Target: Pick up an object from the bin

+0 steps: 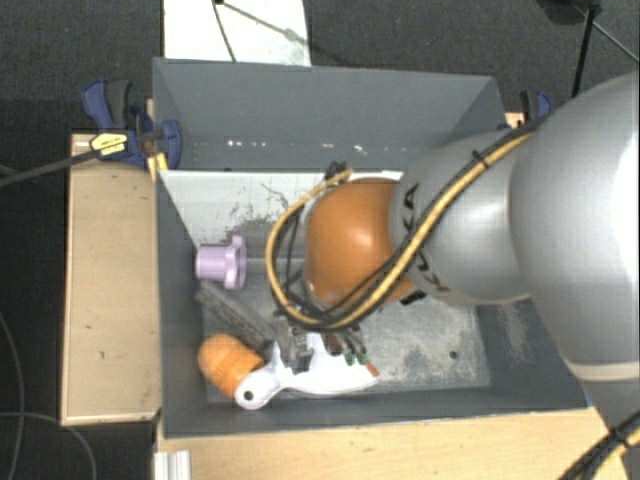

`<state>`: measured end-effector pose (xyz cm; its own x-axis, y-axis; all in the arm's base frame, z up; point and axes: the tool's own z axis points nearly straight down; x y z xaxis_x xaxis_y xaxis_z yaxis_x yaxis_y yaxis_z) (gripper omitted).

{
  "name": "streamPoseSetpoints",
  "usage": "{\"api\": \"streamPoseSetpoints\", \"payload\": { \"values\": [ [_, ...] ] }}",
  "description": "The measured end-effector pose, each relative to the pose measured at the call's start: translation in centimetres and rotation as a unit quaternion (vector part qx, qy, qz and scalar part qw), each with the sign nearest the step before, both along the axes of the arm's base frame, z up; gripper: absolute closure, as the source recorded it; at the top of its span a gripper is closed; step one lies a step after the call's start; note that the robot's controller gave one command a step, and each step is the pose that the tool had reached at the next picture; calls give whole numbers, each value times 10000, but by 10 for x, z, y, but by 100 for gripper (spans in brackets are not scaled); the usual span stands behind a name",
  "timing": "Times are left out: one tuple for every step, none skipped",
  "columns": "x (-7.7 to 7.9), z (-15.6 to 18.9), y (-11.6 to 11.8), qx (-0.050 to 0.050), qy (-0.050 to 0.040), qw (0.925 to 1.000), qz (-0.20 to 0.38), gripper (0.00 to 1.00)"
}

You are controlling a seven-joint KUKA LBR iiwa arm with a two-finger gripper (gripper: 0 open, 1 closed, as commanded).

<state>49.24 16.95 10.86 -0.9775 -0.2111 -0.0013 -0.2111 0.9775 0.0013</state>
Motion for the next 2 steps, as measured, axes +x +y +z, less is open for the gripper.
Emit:
{"api": "streamPoseSetpoints", "payload": {
  "values": [
    [20,18,-17,0,-6,9993,-375,0],
    [20,18,-17,0,-5,9993,-380,0]
  ]
}}
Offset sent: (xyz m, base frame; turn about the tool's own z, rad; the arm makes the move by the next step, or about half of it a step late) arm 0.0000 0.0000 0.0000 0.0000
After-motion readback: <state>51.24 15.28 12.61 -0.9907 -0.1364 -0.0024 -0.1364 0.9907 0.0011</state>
